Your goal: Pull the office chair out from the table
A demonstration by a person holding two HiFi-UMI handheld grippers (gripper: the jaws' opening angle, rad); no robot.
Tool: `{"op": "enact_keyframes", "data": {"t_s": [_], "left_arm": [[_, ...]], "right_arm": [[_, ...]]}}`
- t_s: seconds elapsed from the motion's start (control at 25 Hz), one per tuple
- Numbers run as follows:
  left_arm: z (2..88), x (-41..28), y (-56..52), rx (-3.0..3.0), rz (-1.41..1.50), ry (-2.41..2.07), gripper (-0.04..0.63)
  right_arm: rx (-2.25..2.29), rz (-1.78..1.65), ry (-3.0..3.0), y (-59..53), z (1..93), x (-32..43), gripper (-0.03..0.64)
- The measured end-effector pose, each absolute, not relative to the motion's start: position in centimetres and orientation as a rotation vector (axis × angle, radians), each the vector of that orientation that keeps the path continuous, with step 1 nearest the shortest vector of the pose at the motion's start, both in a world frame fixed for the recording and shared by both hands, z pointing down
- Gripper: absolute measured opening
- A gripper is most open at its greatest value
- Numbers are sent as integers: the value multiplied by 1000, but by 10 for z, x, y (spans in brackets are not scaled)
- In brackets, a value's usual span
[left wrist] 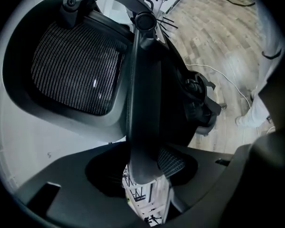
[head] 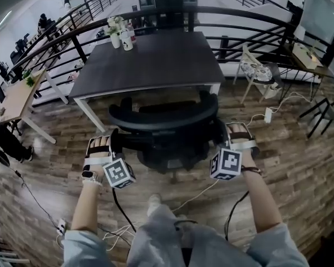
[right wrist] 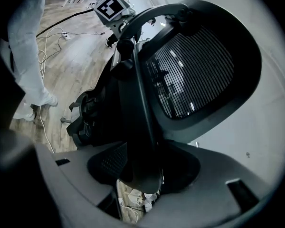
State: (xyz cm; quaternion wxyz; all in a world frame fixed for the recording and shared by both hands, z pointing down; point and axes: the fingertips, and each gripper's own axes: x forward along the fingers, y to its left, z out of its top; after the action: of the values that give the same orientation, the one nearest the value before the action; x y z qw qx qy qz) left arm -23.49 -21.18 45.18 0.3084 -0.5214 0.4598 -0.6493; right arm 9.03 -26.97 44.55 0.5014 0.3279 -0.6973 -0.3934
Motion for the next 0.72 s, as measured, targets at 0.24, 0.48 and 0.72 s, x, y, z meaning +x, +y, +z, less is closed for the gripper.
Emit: {"op": "enact_keyframes", "data": {"t_s": [0.24, 0.48, 0.72], "left_arm": [[452, -209, -179, -1443, -1682, 1205, 204], [452, -193, -153, -1430, -1637, 1179, 206], [448, -187, -143, -1415, -1584, 1203, 206]], "right_arm": [[824, -932, -1660, -233, 442, 113, 204], [855, -923, -1630, -193, 443, 132, 207], [873, -902, -1599, -178, 442, 140, 207]]}}
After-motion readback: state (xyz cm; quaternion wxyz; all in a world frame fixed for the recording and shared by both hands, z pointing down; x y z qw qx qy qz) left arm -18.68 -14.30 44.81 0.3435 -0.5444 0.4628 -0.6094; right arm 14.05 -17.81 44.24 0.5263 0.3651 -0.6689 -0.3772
